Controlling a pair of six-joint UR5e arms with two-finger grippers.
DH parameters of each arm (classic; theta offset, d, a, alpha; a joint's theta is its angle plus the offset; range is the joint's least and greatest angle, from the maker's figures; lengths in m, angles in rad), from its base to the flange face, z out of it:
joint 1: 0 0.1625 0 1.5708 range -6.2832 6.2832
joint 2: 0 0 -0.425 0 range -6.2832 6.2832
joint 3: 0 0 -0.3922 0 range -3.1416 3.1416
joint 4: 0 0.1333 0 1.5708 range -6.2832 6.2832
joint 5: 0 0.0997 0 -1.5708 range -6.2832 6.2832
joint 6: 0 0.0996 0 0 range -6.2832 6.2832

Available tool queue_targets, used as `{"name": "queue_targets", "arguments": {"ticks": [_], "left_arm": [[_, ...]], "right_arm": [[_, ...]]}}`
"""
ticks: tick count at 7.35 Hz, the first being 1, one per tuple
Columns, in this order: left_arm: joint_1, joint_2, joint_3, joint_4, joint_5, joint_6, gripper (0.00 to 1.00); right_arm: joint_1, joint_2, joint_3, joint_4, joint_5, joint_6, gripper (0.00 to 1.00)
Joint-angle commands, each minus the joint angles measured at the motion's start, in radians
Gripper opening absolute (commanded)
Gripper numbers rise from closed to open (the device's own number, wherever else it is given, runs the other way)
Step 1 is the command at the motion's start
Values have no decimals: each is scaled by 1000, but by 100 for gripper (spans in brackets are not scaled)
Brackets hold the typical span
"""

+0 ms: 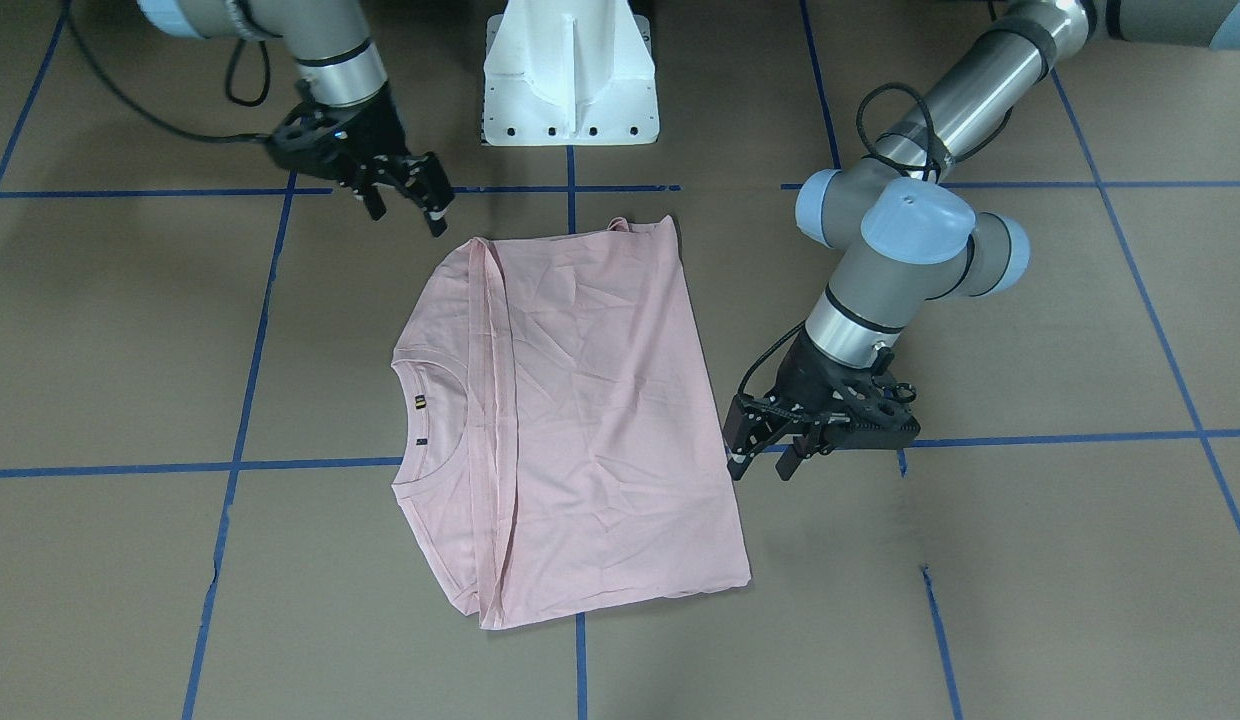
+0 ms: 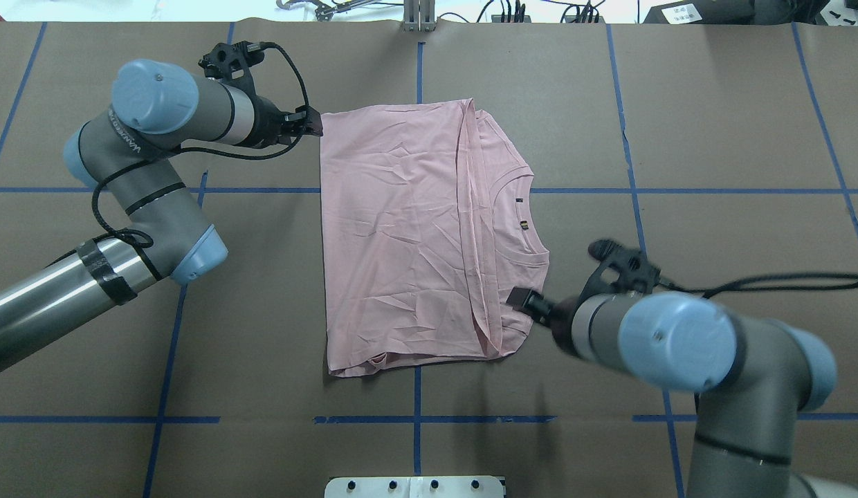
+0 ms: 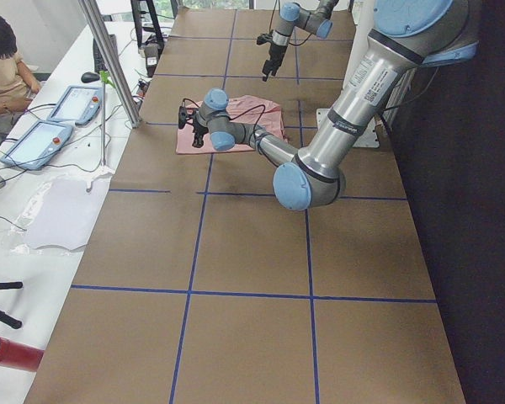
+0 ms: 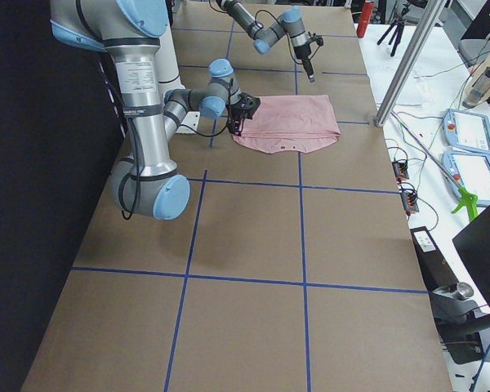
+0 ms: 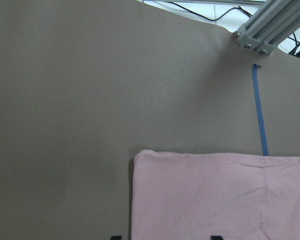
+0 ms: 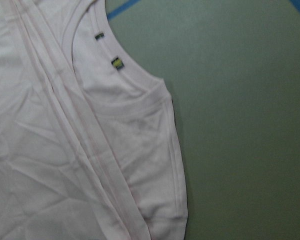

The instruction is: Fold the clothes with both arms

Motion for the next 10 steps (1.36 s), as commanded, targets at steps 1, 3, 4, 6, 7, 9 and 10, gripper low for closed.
{"name": "queue_targets", "arguments": {"ticks": [1, 3, 4, 6, 7, 9, 10], "left_arm": [[4, 13, -11, -1, 1, -13, 66], [5, 19, -12, -2, 3, -13, 66], [5, 19, -12, -2, 3, -13, 66], [5, 19, -17, -1, 3, -26, 66], [5, 18, -17, -2, 3, -28, 66], [5, 18, -17, -1, 4, -28, 66], [5, 19, -17, -2, 5, -28, 66]], "right_arm": [[-131, 59, -83, -2, -100, 124, 93], [-103, 129, -165, -2, -103, 164, 85], [-74, 133, -170, -3, -103, 193, 83], [-35, 155, -190, -114, -89, 193, 81], [-30, 167, -198, -123, -80, 195, 81], [-35, 169, -213, -120, -48, 221, 81], [-36, 170, -213, -120, -46, 233, 77]]}}
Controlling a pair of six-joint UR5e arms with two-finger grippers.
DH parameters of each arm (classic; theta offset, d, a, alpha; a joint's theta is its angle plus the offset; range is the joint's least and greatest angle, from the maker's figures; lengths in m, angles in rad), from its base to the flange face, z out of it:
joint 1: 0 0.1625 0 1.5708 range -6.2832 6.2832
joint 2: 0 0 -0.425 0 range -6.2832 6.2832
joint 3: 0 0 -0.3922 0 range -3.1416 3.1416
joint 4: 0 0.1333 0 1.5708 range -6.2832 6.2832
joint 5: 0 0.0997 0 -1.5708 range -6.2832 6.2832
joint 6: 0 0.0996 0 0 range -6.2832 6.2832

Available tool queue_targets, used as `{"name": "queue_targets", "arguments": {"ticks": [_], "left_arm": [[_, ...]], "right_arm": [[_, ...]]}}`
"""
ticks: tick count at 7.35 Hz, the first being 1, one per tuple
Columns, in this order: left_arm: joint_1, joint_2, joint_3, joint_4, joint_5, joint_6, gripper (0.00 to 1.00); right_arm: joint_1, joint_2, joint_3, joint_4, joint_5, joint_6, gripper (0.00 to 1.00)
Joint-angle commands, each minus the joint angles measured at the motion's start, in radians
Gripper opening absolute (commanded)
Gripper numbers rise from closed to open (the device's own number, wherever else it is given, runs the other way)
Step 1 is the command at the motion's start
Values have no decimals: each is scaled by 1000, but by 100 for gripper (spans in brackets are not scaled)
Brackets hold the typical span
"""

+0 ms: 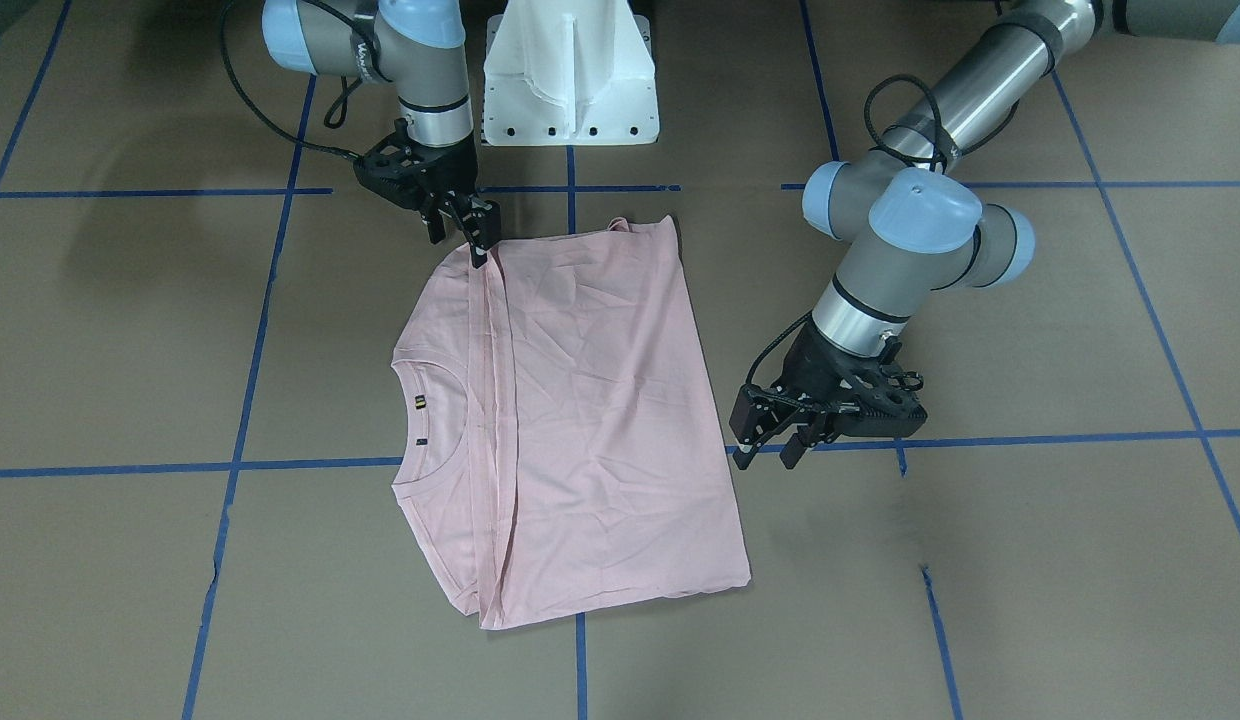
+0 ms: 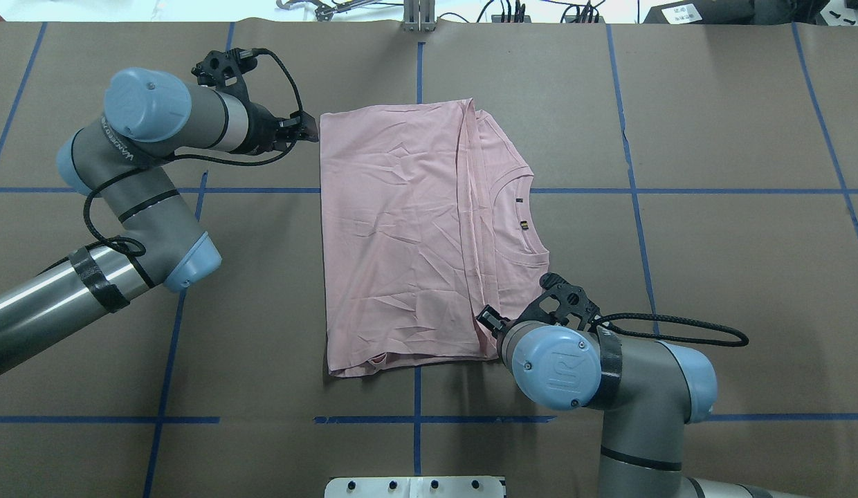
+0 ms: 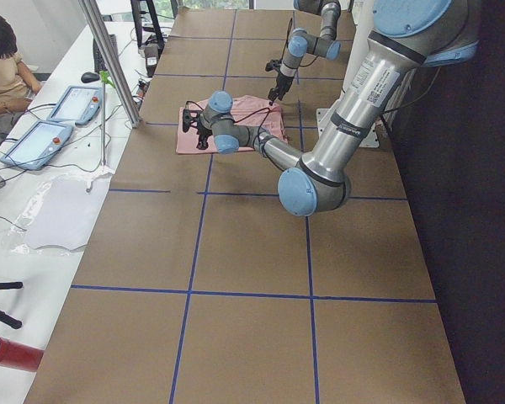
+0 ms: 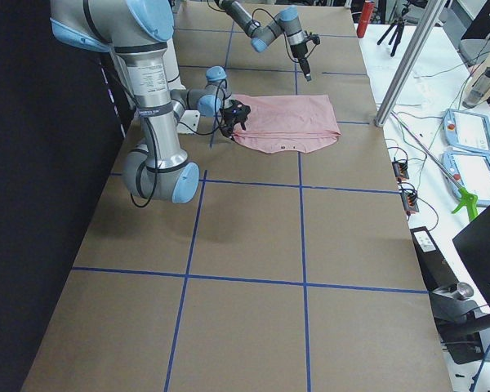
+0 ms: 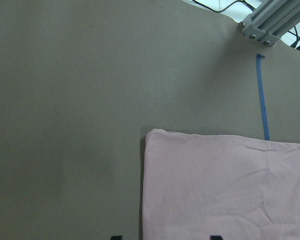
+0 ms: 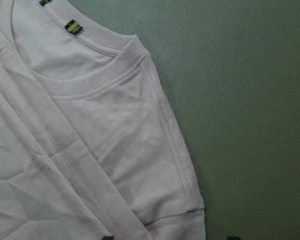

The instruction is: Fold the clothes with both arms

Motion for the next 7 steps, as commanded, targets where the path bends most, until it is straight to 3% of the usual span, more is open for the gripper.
{"name": "queue_targets", "arguments": {"ticks": [1, 3, 7], "left_arm": [[0, -1, 0, -1, 1, -11, 66], [0, -1, 0, -1, 2, -19, 66], [0, 1, 0, 1, 2, -22, 66]], "right_arm": [[-2, 4, 2, -1, 10, 19, 72], [-11, 7, -1, -2, 10, 22, 66], [-28, 7, -4, -7, 10, 30, 66]]}}
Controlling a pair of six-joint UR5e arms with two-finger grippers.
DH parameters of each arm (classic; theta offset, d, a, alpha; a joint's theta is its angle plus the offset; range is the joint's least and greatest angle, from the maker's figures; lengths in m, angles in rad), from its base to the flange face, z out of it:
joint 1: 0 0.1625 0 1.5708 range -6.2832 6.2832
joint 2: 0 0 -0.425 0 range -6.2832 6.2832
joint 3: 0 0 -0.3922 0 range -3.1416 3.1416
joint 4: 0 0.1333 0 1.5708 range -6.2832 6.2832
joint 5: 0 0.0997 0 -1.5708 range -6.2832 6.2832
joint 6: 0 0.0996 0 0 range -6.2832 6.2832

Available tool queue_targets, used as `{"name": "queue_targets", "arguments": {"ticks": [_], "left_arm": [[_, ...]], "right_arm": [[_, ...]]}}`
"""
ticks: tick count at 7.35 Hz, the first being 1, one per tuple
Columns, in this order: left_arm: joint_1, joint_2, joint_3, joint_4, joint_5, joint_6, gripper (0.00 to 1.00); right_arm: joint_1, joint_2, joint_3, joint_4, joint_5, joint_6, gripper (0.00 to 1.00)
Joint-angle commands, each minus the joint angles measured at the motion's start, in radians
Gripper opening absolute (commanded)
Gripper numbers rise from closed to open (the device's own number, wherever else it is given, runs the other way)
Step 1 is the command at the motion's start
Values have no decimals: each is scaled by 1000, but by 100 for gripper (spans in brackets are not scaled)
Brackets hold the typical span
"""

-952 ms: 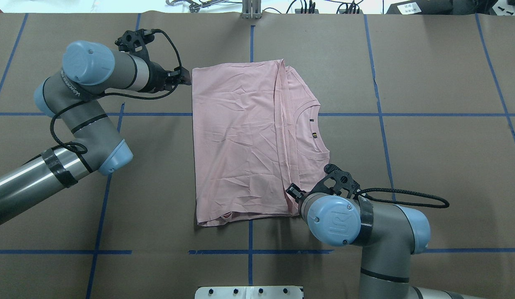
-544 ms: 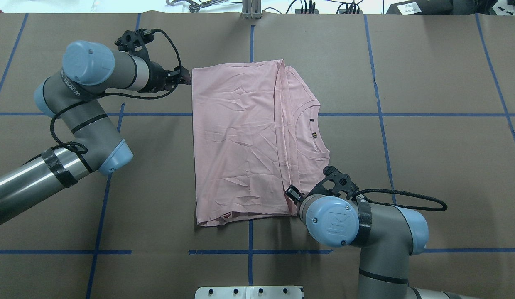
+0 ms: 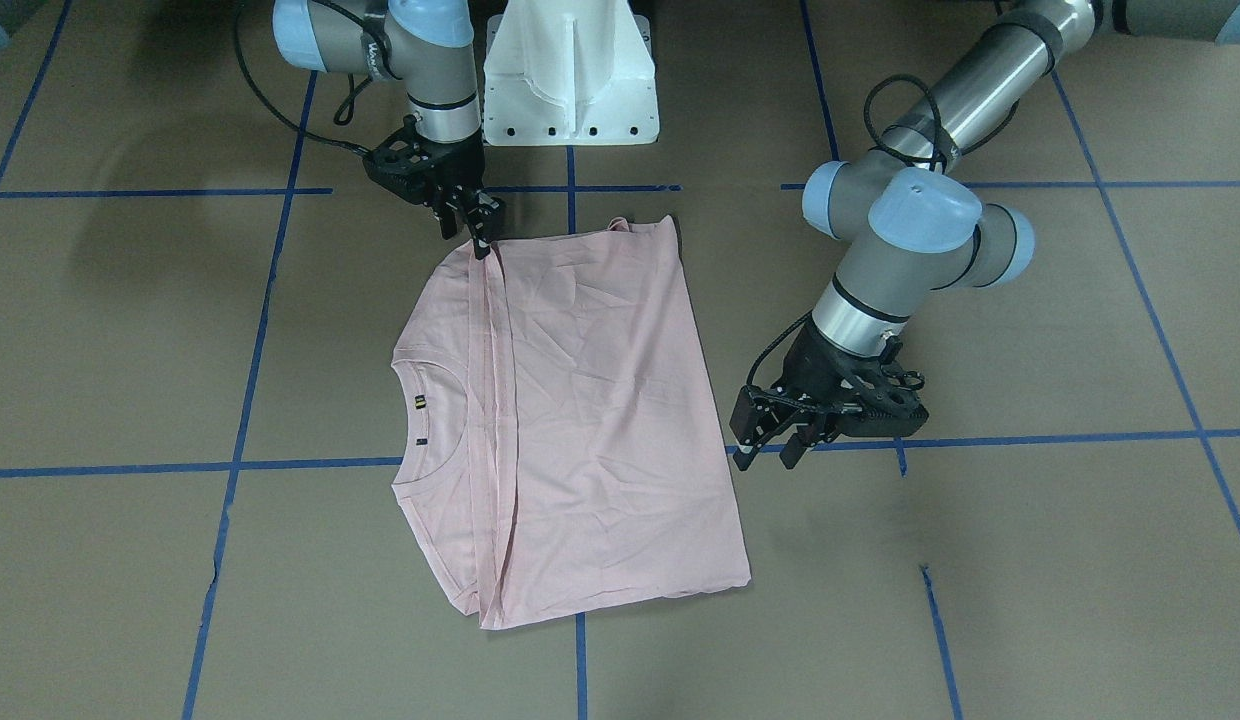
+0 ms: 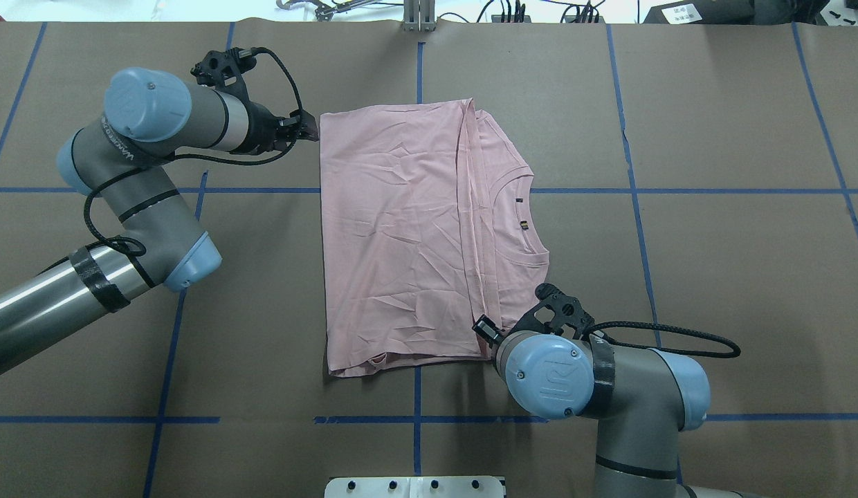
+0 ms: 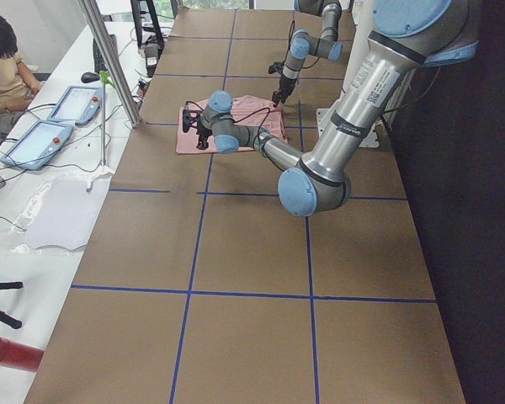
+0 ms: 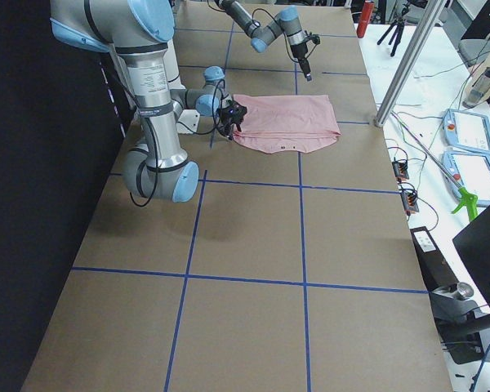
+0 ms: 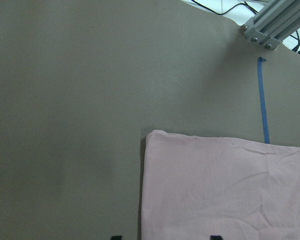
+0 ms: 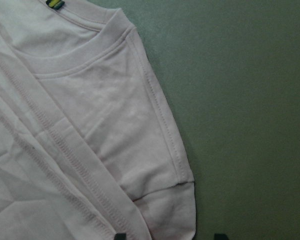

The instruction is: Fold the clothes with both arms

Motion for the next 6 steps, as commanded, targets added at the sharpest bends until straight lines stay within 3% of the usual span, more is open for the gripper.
{"name": "queue_targets", "arguments": {"ticks": [1, 3, 4, 5, 6], "left_arm": [[0, 1, 0, 0, 0, -1, 66], [-3, 2, -3, 0, 0, -1, 66], [-3, 2, -8, 0, 0, -1, 66], [-3, 10, -9, 0, 0, -1, 66], [-3, 31, -34, 0, 0, -1, 66]], "right_arm": [[-8, 2, -1, -1, 1, 4, 64], [-8, 2, -2, -1, 1, 10, 55], [-8, 2, -2, -1, 8, 14, 31], [-8, 2, -1, 1, 13, 17, 0], [-9, 0, -2, 7, 16, 13, 0]]}}
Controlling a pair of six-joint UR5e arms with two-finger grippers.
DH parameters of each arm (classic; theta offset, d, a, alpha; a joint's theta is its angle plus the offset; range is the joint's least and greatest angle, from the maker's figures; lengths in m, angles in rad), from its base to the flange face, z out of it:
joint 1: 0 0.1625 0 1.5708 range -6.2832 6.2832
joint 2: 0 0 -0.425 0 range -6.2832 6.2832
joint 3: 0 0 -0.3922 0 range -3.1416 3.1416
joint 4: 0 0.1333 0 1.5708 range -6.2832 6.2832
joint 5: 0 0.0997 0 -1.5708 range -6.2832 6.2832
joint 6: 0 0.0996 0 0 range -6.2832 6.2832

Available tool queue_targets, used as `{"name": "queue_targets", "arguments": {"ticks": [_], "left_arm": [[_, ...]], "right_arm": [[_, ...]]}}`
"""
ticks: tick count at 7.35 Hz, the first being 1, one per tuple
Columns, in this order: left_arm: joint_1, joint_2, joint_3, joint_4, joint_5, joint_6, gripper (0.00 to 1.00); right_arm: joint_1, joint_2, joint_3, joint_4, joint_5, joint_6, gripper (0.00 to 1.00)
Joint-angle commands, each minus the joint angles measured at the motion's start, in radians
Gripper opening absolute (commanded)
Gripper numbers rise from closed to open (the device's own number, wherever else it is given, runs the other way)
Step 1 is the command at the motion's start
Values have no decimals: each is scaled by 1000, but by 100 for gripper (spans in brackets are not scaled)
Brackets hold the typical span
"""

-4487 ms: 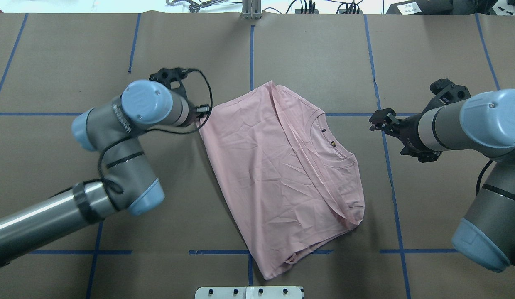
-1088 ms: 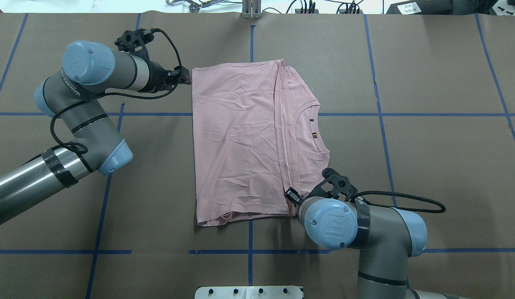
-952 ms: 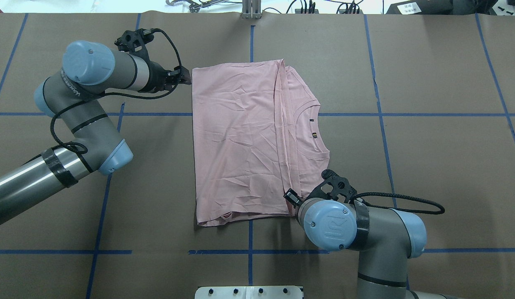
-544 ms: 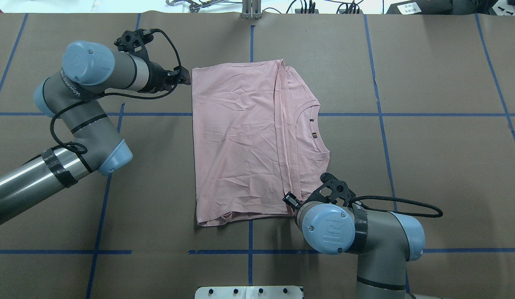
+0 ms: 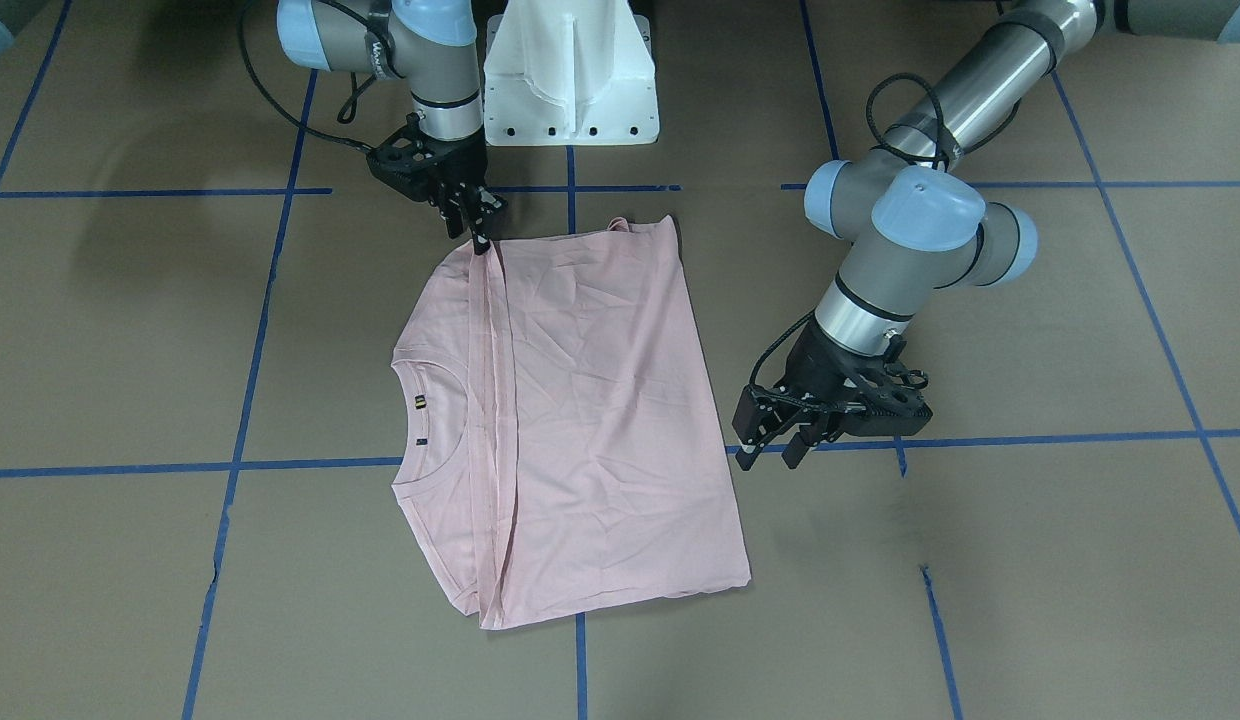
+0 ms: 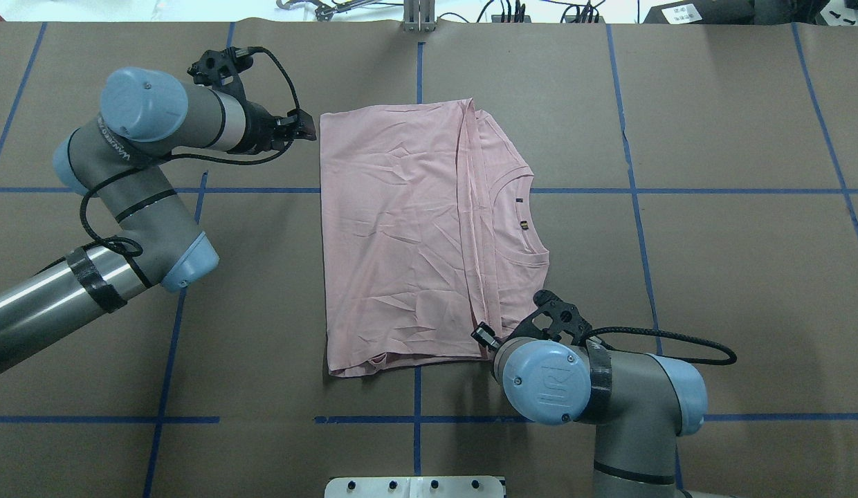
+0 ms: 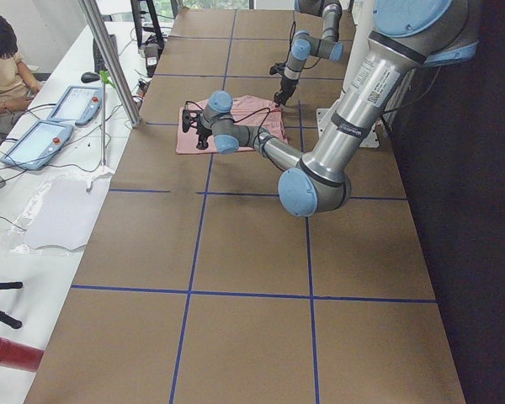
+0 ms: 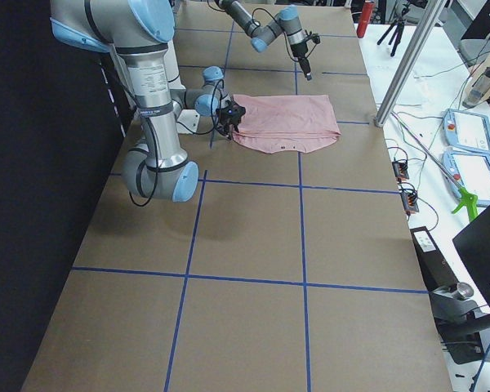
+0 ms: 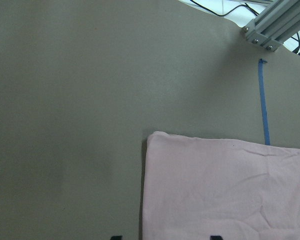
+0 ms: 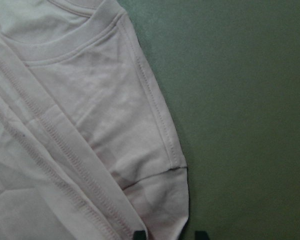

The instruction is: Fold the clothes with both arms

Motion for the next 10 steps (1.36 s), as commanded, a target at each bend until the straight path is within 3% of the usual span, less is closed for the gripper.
{"name": "queue_targets", "arguments": {"ticks": [1, 4, 6, 8, 10], "left_arm": [[0, 27, -32, 0, -2, 0, 66], [3, 33, -47, 2, -3, -44, 66], [18, 40, -118, 50, -8, -119, 65], [105, 129, -342, 206, -6, -211, 64], [199, 185, -498, 367, -2, -349, 63]], "right_arm": [[-1, 0, 0, 8, 5, -2, 0], [20, 11, 25, -2, 57, -5, 0], [31, -1, 53, -5, 74, -6, 0], [33, -9, 67, -5, 77, -6, 0], [36, -15, 75, -5, 77, -6, 0]]}}
